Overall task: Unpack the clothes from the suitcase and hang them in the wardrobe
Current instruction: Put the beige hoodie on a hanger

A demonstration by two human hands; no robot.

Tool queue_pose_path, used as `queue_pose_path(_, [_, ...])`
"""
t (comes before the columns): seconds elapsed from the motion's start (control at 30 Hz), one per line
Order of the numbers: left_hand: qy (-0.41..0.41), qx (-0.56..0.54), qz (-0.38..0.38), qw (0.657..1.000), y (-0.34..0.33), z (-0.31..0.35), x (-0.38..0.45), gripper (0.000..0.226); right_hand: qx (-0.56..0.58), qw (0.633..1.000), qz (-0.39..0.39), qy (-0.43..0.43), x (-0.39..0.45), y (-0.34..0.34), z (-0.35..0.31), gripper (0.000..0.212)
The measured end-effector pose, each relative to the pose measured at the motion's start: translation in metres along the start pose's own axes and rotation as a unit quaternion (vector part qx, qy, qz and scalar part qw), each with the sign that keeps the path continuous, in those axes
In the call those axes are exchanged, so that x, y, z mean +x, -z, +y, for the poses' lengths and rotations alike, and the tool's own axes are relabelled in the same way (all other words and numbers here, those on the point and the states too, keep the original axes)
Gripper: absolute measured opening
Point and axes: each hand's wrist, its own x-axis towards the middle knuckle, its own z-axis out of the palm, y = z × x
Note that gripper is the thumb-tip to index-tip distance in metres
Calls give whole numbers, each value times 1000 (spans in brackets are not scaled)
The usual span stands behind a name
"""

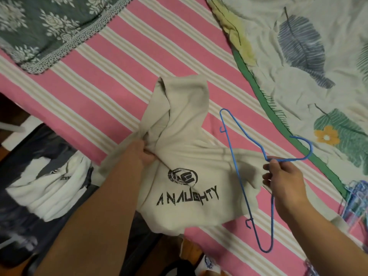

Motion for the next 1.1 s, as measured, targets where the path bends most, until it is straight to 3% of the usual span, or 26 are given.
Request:
queue_pose_path(0.1, [-9, -33, -45, 998, 9, -8, -28, 17, -8, 1000, -4, 8, -13, -1, -6, 22])
queue_pose_path(0.17, [-71, -23, -72, 995, 10, -20, -77, 23, -9, 1000, -11, 14, -27, 3, -16, 22])
queue_pose_path(0.3, [-175, 95, -46, 979, 34, -95, -163, 39, -9, 999, -14, 36, -59, 20, -37, 21])
queue_pose_path(0.37, [-176, 139, -1, 975, 60, -150, -178, 45, -19, 999, -12, 49, -73, 28, -37, 20])
queue_pose_path(0.43, [-193, 203, 94, 955, 82, -179, -175, 62, -28, 998, -15, 55, -82, 32, -28, 21])
queue_pose_path(0.5, [-220, 297, 209, 906, 99, -186, -152, 79, -45, 997, -33, 53, -85, 31, -11, 21])
queue_pose_path(0.57, [-252, 409, 264, 836, 111, -180, -120, 82, -59, 995, -54, 54, -81, 27, 7, 19])
queue_pose_path(0.63, [-237, 514, 222, 794, 119, -178, -88, 69, -67, 995, -57, 56, -76, 25, 25, 18])
queue_pose_path(0.7, [-199, 550, 145, 798, 129, -185, -55, 68, -64, 994, -65, 54, -75, 25, 41, 14])
queue_pose_path(0.87, [-168, 541, 141, 812, 144, -215, -28, 119, -65, 993, -96, 38, -75, 30, 66, 17])
queue_pose_path(0.93, [-130, 512, 169, 832, 158, -217, -24, 108, -67, 993, -95, 34, -74, 36, 69, 18])
queue_pose_path(1.0, [-97, 402, 184, 892, 163, -204, -34, 69, -80, 992, -93, 42, -73, 44, 66, 19])
queue_pose_path(1.1, [-206, 361, 227, 881, 155, -182, -86, 30, -93, 987, -107, 74, -77, 62, 58, 21])
